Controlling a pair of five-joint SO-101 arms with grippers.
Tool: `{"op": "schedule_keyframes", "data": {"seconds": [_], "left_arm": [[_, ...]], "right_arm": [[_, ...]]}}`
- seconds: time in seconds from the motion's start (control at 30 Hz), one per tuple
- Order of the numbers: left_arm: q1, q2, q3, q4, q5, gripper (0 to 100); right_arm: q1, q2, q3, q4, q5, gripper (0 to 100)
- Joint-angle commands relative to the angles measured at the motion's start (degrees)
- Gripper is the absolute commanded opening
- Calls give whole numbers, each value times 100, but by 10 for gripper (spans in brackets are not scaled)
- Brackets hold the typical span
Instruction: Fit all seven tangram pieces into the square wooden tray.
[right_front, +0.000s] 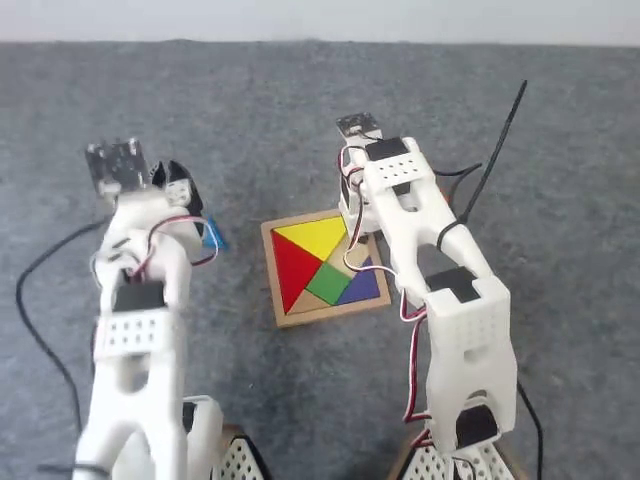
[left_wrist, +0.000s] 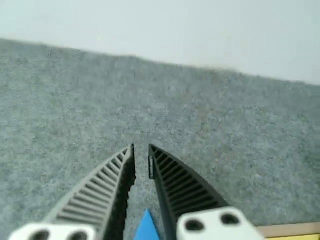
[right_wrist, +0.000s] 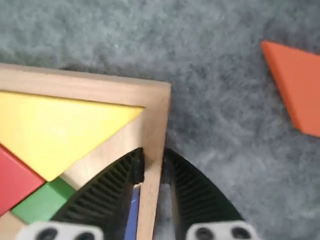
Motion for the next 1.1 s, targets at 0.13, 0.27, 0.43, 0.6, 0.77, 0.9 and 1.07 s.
{"op": "schedule_keyframes", "data": {"seconds": [0.13,0.27,0.43,0.6,0.77,0.9,1.07], "left_arm": [[-18,2585,-2527,1749,26,58],[0,3068,-3011,2576,-316,62],[-18,3560,-3081,3077,-369,132],[9,3727,-3090,3077,-369,141],[-88,3824,-3090,3103,-360,142],[-220,4149,-3327,3200,-334,181],[-220,4703,-3855,3596,-334,186]], "right_arm": [[321,-804,-193,505,-44,158],[523,-1508,563,242,-44,158],[760,-3099,2347,-769,-18,159],[1103,-4444,3771,-1754,-9,162],[1209,-4382,3912,-2070,220,162],[1235,-3785,3508,-2246,325,162],[1191,-2624,2611,-2220,1433,162]]}}
